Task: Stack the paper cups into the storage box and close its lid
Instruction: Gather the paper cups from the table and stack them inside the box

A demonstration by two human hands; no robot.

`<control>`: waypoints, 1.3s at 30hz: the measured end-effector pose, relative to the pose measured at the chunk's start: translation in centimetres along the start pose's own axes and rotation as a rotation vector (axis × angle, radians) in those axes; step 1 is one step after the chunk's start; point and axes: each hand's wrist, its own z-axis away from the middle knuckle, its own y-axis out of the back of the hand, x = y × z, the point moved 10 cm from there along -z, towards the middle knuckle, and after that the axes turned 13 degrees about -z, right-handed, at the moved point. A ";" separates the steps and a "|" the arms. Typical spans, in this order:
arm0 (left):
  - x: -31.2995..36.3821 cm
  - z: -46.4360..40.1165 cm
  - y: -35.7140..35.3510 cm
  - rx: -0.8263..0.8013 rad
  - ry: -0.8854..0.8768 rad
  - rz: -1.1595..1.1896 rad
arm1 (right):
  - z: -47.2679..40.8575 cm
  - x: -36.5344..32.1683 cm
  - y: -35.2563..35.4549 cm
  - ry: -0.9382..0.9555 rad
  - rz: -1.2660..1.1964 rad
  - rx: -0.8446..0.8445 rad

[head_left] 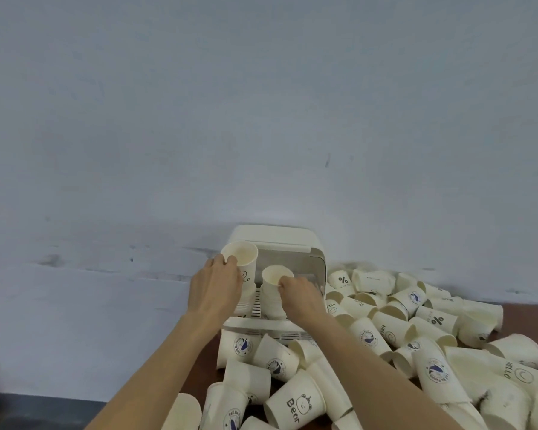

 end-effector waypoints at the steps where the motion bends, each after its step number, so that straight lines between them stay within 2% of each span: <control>1: -0.1 -0.2 -0.3 0.000 0.002 -0.002 | 0.1 0.1 -0.8 -0.002 0.029 -0.041; 5: -0.2 -0.8 -1.2 0.010 -0.002 -0.007 | 0.8 0.5 -3.1 -0.015 0.087 -0.160; 11: 0.3 -1.2 -3.8 -0.065 -0.037 -0.076 | 1.6 -0.1 -4.4 -0.023 0.099 -0.213; 18: 1.1 0.2 -7.5 -0.261 -0.092 -0.146 | 2.4 0.0 -5.0 -0.026 0.108 -0.240; 25: 1.5 2.5 -12.1 -0.513 -0.071 -0.096 | 3.7 2.1 -3.1 -0.054 0.111 -0.120; 27: 1.7 2.8 -11.9 -0.484 -0.054 -0.132 | 4.3 2.9 -2.7 -0.074 0.114 -0.135; 30: 2.3 2.8 -9.8 -0.332 -0.019 -0.173 | 5.3 3.8 -2.7 -0.079 0.165 -0.193; 33: 3.9 3.3 -7.6 -0.228 -0.074 -0.108 | 6.0 4.2 -2.8 -0.074 0.179 -0.233; 39: 6.9 5.5 -8.1 -0.357 -0.169 -0.060 | 8.1 3.8 -1.3 -0.055 0.172 -0.227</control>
